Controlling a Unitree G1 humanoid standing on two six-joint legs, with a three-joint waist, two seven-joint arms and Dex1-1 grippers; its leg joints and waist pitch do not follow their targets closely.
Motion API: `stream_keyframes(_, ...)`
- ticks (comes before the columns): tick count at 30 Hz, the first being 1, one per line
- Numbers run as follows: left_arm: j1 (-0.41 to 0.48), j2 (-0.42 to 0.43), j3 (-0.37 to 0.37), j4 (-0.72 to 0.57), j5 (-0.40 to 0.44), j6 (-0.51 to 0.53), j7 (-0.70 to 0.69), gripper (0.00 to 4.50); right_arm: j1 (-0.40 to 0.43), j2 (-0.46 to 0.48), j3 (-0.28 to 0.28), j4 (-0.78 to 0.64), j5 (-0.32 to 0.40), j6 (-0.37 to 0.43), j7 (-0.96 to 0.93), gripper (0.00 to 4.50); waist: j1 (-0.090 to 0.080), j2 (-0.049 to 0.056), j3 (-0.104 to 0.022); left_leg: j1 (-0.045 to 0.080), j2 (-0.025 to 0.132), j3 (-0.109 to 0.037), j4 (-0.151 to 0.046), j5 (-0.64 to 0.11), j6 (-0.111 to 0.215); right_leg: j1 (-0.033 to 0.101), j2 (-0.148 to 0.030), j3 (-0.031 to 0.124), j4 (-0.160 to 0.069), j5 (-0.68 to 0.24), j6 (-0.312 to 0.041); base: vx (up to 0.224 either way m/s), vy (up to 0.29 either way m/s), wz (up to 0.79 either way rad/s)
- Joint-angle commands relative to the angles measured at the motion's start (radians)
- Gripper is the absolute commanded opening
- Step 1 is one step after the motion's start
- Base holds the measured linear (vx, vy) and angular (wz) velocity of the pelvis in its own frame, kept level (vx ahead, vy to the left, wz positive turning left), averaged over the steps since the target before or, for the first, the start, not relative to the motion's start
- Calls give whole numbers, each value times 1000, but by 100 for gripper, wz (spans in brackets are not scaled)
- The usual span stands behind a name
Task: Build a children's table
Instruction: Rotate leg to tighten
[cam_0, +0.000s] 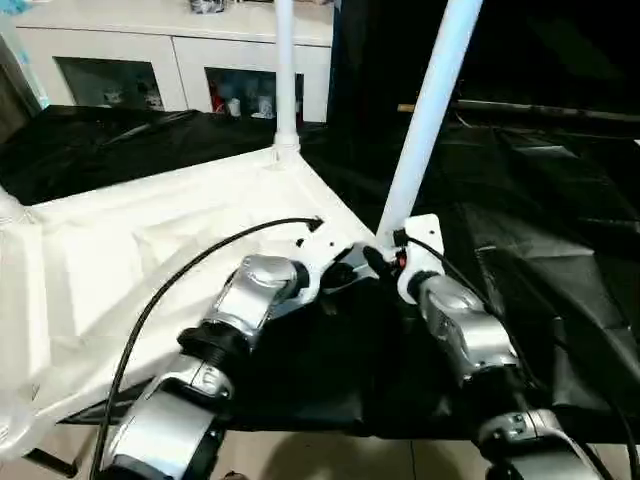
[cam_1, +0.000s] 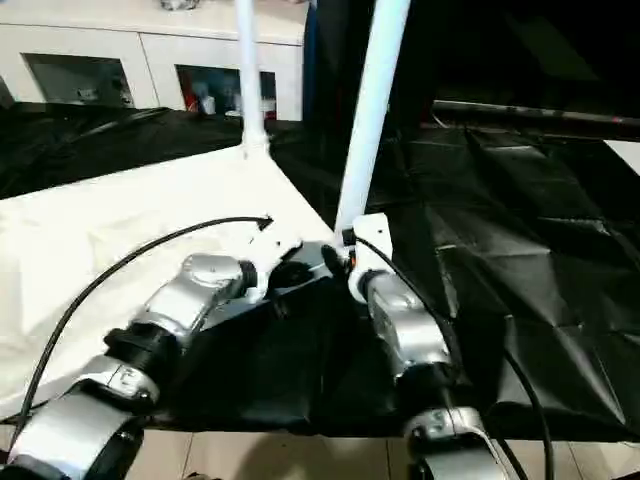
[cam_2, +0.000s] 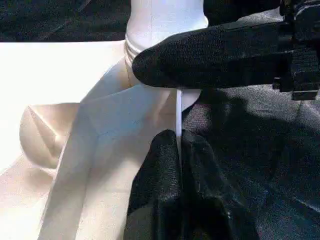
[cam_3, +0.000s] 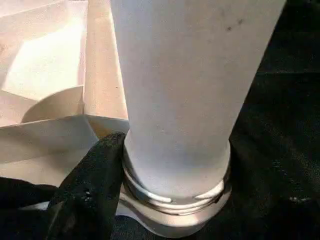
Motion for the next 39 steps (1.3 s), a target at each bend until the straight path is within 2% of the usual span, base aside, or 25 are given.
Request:
stream_keyframes(1, 8, -44, 4, 18, -40, -43, -16, 0, 2, 9, 14, 38, -8, 3, 20, 275, -3, -12, -50, 21, 6, -5, -68, -346, -8, 19, -15, 7, -92, -272, -143, 0, 0, 0)
stream_keyframes(2, 8, -39, 6, 18, -40, -45, -17, 0, 3, 7, 7, 33, 2, -12, 37, 275, -3, -15, -50, 22, 7, -5, -68, -355, -5, 18, -16, 7, -93, -287, -142, 0, 0, 0)
stream_keyframes(3, 9, -29, 7, 15, -41, -50, -27, 0, 8, -3, 5, 17, 11, -25, 67, 331, -3, -15, -50, 22, 7, -5, -68, -355, -5, 18, -16, 7, -93, -287, -142, 0, 0, 0)
stream_keyframes(7, 13, -10, 9, 6, -47, -61, -56, 0, 21, -48, 23, -23, 25, -43, 156, 366, 0, -14, -52, 19, 8, -5, -66, -330, 8, 23, -16, 7, -89, -244, -149, 0, 0, 0)
stream_keyframes(9, 17, 9, 7, -3, -52, -69, -90, 0, 37, -97, 53, -66, 31, -30, 247, 388, 2, -16, -53, 19, 7, -3, -65, -310, 17, 25, -16, 7, -88, -221, -159, 0, 0, 0)
stream_keyframes(11, 23, 37, 4, -14, -60, -83, -141, 0, 67, -166, 90, -137, 42, -4, 377, 388, 11, -18, -54, 16, 9, -2, -61, -275, 39, 33, -16, 6, -85, -171, -164, 0, 0, 0)
stream_keyframes(12, 24, 42, 4, -16, -61, -84, -150, 0, 72, -176, 95, -147, 43, -2, 396, 388, 8, -14, -54, 14, 8, -2, -61, -267, 47, 31, -16, 6, -83, -156, -170, 0, 0, 0)
stream_keyframes(15, 28, 63, 2, -23, -69, -92, -194, 0, 88, -219, 111, -178, 37, 2, 456, 388, 6, -14, -53, 15, 10, -3, -61, -271, 43, 30, -16, 5, -83, -172, -187, 0, 0, 0)
stream_keyframes(16, 39, 85, 1, -50, -90, -79, -261, 0, 97, -249, 122, -198, 37, 3, 502, 388, 6, -9, -54, 16, 10, -3, -61, -272, 40, 30, -16, 6, -82, -171, -191, 0, 0, 0)
stream_keyframes(17, 47, 98, -3, -70, -103, -70, -302, 0, 103, -263, 126, -210, 42, 7, 527, 388, 7, -13, -54, 16, 11, -3, -60, -270, 42, 33, -16, 5, -80, -162, -199, 0, 0, 0)
stream_keyframes(19, 71, 130, -16, -123, -127, -51, -394, 0, 114, -288, 135, -245, 65, 25, 575, 388, 6, -8, -53, 16, 13, -3, -61, -266, 49, 31, -16, 6, -78, -144, -211, 0, 0, 0)
stream_keyframes(21, 80, 143, -20, -145, -137, -36, -425, 0, 117, -296, 138, -259, 75, 35, 592, 388, 3, -8, -54, 18, 13, -1, -60, -263, 52, 29, -14, 6, -76, -123, -227, 0, 0, 0)
stream_keyframes(23, 99, 176, -28, -188, -161, -4, -491, 0, 124, -312, 155, -279, 72, 44, 626, 388, 8, -6, -54, 19, 16, -2, -60, -252, 52, 30, -15, 6, -70, -99, -239, 0, 0, 0)
stream_keyframes(28, 105, 187, -20, -195, -161, -3, -495, 0, 130, -319, 168, -278, 61, 43, 647, 388, 10, -4, -52, 21, 15, 0, -61, -276, 36, 28, -15, 7, -74, -138, -230, 0, 0, 0)
stream_keyframes(29, 109, 188, -17, -202, -161, 2, -494, 0, 131, -322, 173, -277, 56, 41, 649, 388, 10, -12, -52, 19, 14, 0, -61, -276, 32, 29, -16, 7, -74, -148, -224, 0, 0, 0)
stream_keyframes(30, 111, 190, -15, -207, -160, 6, -494, 0, 132, -323, 176, -275, 54, 40, 650, 361, 12, -11, -53, 19, 14, -1, -60, -268, 33, 30, -17, 7, -73, -148, -221, 0, 0, 0)
stream_keyframes(34, 116, 195, -14, -220, -163, 16, -491, 0, 127, -320, 181, -269, 54, 43, 650, 334, 11, -10, -54, 19, 13, 0, -57, -240, 42, 30, -15, 7, -69, -107, -226, 0, 0, 0)
stream_keyframes(35, 117, 195, -14, -222, -164, 18, -489, 0, 125, -318, 181, -266, 51, 44, 647, 319, 11, -13, -54, 19, 13, 1, -57, -236, 48, 30, -16, 7, -69, -107, -228, 0, 0, 0)
stream_keyframes(39, 119, 194, -14, -225, -164, 18, -488, 0, 124, -317, 181, -264, 50, 45, 643, 304, 10, -13, -54, 19, 13, 1, -56, -238, 49, 30, -16, 7, -70, -118, -228, 0, 0, 0)
